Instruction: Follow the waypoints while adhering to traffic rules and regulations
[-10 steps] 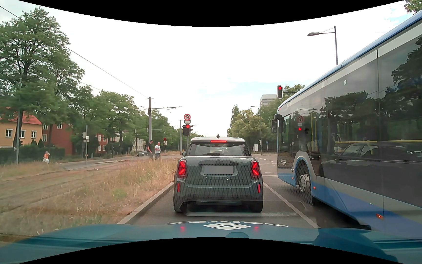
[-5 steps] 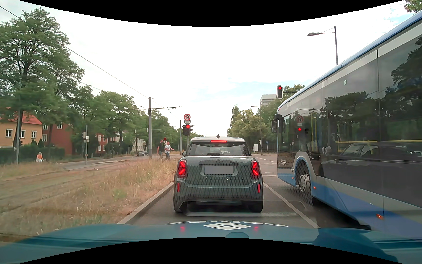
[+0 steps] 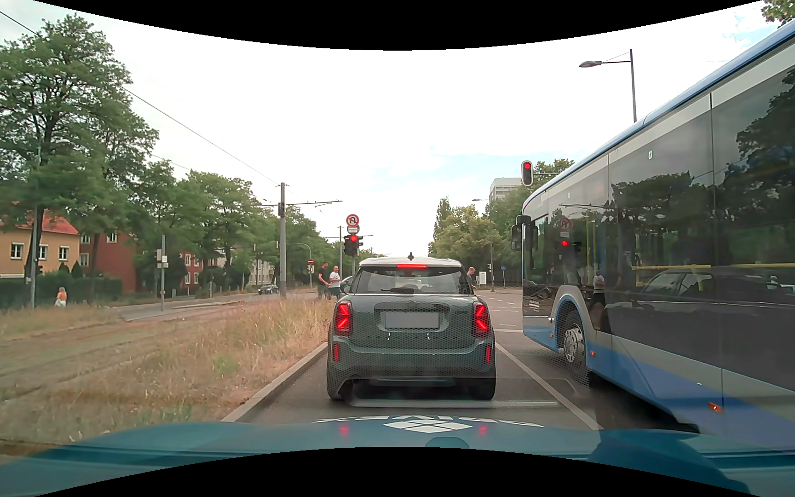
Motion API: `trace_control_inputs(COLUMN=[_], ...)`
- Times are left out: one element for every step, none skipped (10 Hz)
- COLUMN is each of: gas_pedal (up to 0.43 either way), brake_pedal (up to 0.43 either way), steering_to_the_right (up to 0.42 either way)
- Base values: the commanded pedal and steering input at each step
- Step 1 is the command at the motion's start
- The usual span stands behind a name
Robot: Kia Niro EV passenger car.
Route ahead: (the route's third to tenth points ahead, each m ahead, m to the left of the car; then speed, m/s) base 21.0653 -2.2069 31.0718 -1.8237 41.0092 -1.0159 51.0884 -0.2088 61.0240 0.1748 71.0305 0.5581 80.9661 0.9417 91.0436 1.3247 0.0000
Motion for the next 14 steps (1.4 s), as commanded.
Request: trace_control_inputs(gas_pedal=[0.0, 0.0, 0.0, 0.0, 0.0, 0.0, 0.0, 0.0, 0.0, 0.0, 0.0, 0.0, 0.0, 0.0], brake_pedal=[0.213, 0.213, 0.213, 0.22, 0.213, 0.213, 0.213, 0.213, 0.213, 0.22, 0.22, 0.213, 0.22, 0.22], steering_to_the_right=[-0.001, -0.001, -0.001, -0.001, -0.002, -0.001, -0.001, -0.001, -0.001, -0.001, -0.001, -0.001, -0.001, -0.001])
